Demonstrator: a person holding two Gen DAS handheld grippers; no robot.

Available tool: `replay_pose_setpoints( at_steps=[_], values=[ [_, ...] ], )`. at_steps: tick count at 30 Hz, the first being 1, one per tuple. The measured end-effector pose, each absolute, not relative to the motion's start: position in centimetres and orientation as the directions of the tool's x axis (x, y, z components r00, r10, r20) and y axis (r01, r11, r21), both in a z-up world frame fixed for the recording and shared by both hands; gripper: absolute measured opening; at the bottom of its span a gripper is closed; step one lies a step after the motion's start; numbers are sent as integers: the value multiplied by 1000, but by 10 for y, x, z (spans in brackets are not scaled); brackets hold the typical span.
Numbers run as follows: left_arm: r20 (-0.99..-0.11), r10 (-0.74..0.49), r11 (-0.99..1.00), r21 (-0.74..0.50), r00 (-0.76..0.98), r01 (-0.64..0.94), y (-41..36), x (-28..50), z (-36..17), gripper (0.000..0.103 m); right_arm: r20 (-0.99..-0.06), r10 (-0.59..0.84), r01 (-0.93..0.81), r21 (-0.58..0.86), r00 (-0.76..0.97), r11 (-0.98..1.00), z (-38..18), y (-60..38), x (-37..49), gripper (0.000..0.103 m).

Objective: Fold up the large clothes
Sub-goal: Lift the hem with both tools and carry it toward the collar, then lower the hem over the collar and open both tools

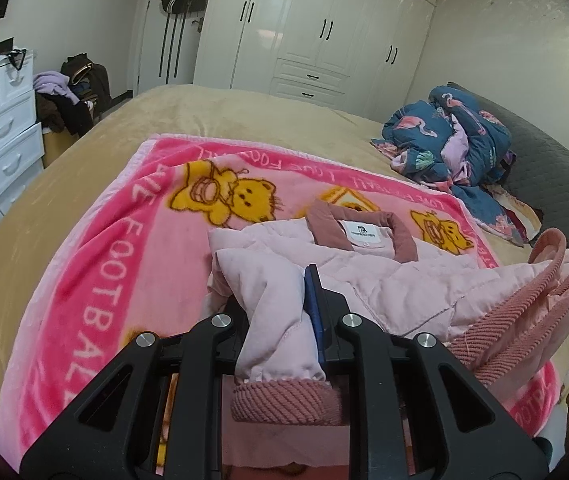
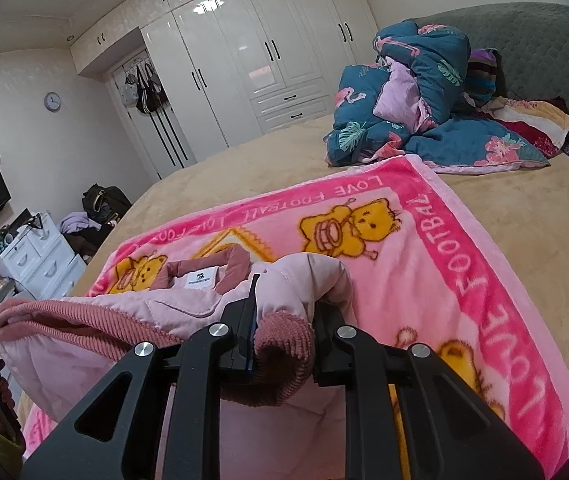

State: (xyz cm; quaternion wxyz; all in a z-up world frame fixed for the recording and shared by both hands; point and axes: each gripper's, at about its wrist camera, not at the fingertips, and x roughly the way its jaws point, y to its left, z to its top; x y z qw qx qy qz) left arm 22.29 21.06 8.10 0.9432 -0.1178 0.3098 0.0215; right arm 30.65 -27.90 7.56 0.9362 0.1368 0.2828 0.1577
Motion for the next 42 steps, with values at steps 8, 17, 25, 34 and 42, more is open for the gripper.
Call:
replay_pose_setpoints(
  at_steps=[8, 17, 25, 34, 42],
  values=[
    [-598, -8, 972, -194, 801, -135, 216, 250, 83, 13, -506, 350, -198, 329, 789, 923, 78, -269, 344, 18],
    [-597, 28, 973, -167, 802, -158, 221, 291, 87, 14, -513, 308, -171, 296, 801, 940, 82, -258, 387, 18],
    [-654, 61, 978, -111, 754, -176, 218, 330, 57, 14, -601, 264, -136, 251, 755, 959, 48, -246, 425, 18],
    [-676, 61, 976, -114, 735, -186, 217, 340, 38, 15, -658, 335, -146, 326, 675, 934, 19, -248, 447, 27],
    [-677, 57, 974, -123, 734, -189, 218, 343, 33, 15, -601, 470, -161, 495, 647, 854, 21, -264, 447, 52]
  ],
)
